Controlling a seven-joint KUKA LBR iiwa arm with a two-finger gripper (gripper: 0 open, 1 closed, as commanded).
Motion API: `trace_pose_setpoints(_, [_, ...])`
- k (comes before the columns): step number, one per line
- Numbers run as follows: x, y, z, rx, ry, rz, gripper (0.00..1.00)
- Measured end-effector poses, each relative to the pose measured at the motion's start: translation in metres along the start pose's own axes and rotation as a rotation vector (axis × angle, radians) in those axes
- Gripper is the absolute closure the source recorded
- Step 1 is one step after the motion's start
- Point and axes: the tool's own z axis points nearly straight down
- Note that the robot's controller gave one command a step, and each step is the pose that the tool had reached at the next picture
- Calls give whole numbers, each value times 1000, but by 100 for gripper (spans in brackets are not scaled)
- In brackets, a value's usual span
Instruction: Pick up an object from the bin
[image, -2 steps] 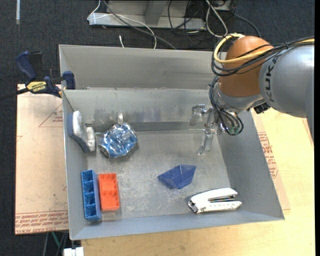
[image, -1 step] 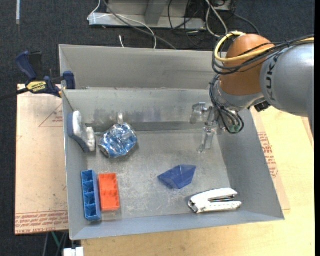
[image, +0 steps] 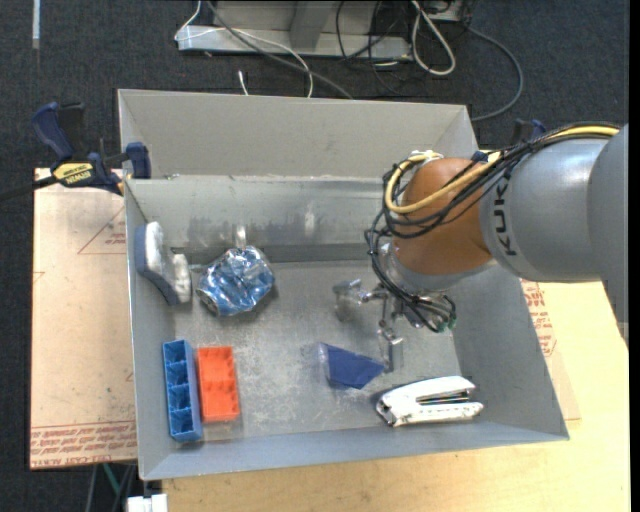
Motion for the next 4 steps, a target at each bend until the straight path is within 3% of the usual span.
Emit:
trace_pose_setpoints(1, [0,0,-61,8,-14,159,0])
trace_pose_setpoints(2, [35,97,-30,-1,-1,-263,0])
trace_pose_setpoints(3, [36,32,-1,9,-16,-254,0])
trace_pose_setpoints(4, [32,36,-4,5,-19,-223,100])
